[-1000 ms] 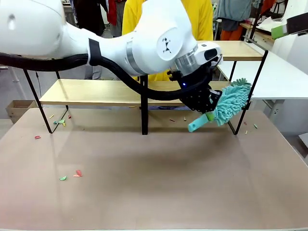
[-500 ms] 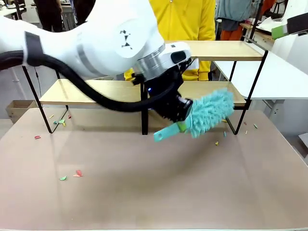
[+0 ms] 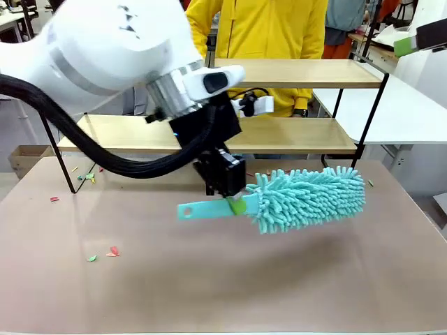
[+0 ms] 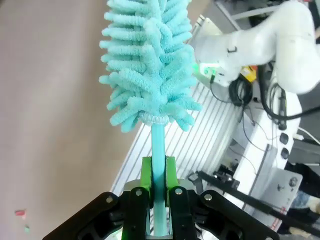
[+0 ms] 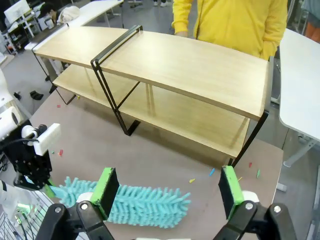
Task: Clean the shelves.
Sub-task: Clean another randomly selected level of the Shelf with the Duster.
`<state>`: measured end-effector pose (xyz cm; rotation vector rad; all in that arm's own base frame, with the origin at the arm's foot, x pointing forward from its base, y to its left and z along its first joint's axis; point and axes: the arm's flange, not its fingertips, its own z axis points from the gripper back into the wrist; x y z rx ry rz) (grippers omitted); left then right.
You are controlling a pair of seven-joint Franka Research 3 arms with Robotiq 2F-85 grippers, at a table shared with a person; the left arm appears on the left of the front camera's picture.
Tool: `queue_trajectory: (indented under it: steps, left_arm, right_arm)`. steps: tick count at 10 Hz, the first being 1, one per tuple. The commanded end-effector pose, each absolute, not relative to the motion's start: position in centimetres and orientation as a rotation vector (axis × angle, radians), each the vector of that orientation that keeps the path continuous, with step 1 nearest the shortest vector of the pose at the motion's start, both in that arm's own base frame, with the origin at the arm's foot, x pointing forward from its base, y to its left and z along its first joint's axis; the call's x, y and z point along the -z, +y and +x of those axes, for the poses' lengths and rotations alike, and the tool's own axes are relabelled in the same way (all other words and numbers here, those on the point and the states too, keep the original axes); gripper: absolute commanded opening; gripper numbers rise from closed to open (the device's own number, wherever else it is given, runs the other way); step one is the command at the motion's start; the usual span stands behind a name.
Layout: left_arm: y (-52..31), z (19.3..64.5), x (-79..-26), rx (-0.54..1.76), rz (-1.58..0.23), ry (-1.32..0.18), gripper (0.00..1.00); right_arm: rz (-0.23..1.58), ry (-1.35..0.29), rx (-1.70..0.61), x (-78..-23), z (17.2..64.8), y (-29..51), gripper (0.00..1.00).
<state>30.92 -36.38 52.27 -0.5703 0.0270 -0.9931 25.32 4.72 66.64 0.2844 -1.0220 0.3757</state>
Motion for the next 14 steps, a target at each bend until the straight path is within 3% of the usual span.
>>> queue_trajectory:
  steps: [1, 4, 9, 11, 12, 13, 14]
  left_arm:
    - [-30.1, 29.0, -52.9, 0.997, -0.671, 0.025, 0.12]
    - [-15.6, 27.3, -57.3, 0.765, -0.846, -0.232, 0.12]
    - [3.5, 19.8, -66.5, 0.451, -1.138, -0.732, 0.12]
    - [10.6, 18.1, -67.6, 0.314, -1.172, -0.812, 0.12]
    - [12.0, 18.0, -67.5, 0.247, -1.143, -0.768, 0.12]
    - [12.8, 19.2, -66.8, 0.011, -1.189, -0.763, 0.12]
    - [11.8, 17.0, -67.4, 0.296, -1.149, -0.814, 0.12]
  right_arm:
    - [0.28, -1.027, -0.39, -66.7, 25.4, 4.5, 1.0]
    - [0.28, -1.027, -0.39, -66.7, 25.4, 4.5, 1.0]
    - [0.28, -1.027, -0.39, -66.7, 25.4, 4.5, 1.0]
    - [0.28, -1.027, -0.39, -66.7, 25.4, 4.5, 1.0]
    - [0.28, -1.027, -0.39, -66.7, 25.4, 4.5, 1.0]
    - [0.28, -1.027, -0.39, -66.7, 25.4, 4.5, 1.0]
    - [0.28, -1.027, -0.39, -66.7, 25.4, 4.5, 1.0]
